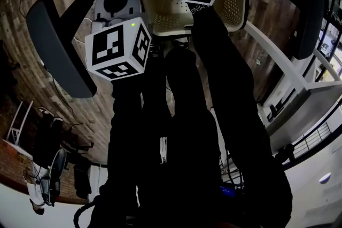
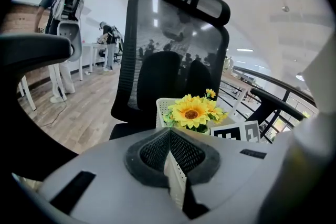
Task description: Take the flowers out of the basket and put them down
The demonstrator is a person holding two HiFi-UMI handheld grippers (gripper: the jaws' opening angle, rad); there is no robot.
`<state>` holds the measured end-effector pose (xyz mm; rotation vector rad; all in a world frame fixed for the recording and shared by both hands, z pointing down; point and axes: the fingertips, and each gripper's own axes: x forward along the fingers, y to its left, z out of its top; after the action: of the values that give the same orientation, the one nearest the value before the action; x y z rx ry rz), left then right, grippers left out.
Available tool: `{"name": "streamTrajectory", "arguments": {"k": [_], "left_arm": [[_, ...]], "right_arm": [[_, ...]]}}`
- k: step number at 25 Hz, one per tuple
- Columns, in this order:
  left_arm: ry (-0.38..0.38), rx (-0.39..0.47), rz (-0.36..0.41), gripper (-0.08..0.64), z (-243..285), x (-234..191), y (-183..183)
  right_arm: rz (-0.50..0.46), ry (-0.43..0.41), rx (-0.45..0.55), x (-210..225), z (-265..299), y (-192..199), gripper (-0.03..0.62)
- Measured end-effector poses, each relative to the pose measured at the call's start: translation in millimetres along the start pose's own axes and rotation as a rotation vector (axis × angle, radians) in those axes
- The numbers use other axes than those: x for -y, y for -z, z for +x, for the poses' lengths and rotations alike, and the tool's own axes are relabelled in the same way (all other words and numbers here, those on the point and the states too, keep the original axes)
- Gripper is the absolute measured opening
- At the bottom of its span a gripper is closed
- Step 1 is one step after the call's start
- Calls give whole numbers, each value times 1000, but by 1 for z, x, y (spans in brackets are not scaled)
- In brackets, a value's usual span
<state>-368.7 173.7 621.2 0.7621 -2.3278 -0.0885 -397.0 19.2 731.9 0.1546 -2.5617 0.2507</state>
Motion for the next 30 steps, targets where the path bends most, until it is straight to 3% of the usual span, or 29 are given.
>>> {"name": "streamTrajectory", "arguments": {"k": [7,20,27,30], "left_arm": [[1,-9,-6,2,0,0,4],[-1,-12,-1,2,2,-4,3],[-1,-23,-2,2,0,-1,10],[-1,-24,1,2,1,-1,10]], "right_arm": [[-18,15,-27,4,4,6,543],[-170,18,16,-2,12,-21,536],[-179,68,88,7,-5,-33,272],[-183,82,95,8,-6,-33,247]]}}
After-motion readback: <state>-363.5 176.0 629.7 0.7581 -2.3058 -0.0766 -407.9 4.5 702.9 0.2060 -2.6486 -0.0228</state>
